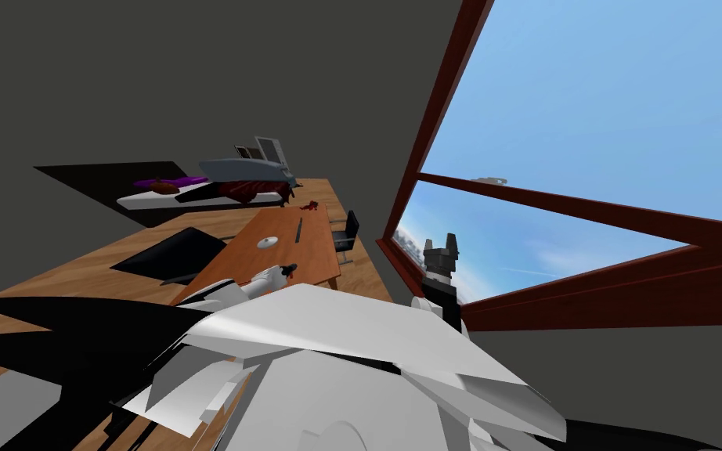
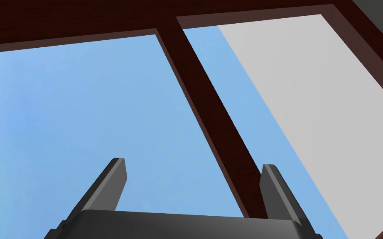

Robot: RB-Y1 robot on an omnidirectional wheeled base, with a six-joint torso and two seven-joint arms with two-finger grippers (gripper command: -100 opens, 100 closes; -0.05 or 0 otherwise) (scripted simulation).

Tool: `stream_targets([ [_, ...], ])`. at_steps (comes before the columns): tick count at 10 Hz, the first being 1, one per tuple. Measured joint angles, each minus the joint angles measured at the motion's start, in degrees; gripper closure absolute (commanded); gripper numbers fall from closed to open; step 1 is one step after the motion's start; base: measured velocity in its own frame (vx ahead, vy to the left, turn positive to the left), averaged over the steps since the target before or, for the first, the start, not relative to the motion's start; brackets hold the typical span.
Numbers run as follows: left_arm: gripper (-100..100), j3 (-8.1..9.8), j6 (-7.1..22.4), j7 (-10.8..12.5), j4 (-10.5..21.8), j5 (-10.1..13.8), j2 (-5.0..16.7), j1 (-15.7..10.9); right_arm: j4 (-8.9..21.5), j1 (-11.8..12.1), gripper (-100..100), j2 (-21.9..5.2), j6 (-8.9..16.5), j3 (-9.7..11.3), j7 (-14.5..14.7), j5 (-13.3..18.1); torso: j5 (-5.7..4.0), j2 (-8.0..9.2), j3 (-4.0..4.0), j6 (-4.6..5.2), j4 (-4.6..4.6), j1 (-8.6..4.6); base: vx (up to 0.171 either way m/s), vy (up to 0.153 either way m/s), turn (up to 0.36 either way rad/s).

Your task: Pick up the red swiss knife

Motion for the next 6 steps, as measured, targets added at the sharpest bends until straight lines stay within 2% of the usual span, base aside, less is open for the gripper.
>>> stream_targets([
  [1, 100, -1.10, 1.1, 0.1, -2.1, 1.3, 0.9, 0.6, 0.0, 0.0, 0, 0.0, 0.0, 0.0, 0.0, 0.0, 0.00, 0.07, 0.04, 0.00, 0.01, -0.07, -0.032, -0.033, 0.001],
  [5, 100, -5.76, 3.3, 0.5, -6.0, 6.5, 4.3, 1.0, 0.0, 0.0, 0, 0.0, 0.0, 0.0, 0.0, 0.0, -0.02, 0.08, 0.04, -0.02, 0.01, -0.10, -0.024, -0.033, 0.002],
  [6, 0, -5.93, 3.5, 0.5, -6.2, 6.6, 4.4, 1.0, 0.0, 0.0, 0, 0.0, 0.0, 0.0, 0.0, 0.0, 0.00, 0.03, 0.02, -0.01, 0.00, -0.03, 0.000, 0.000, 0.000],
])
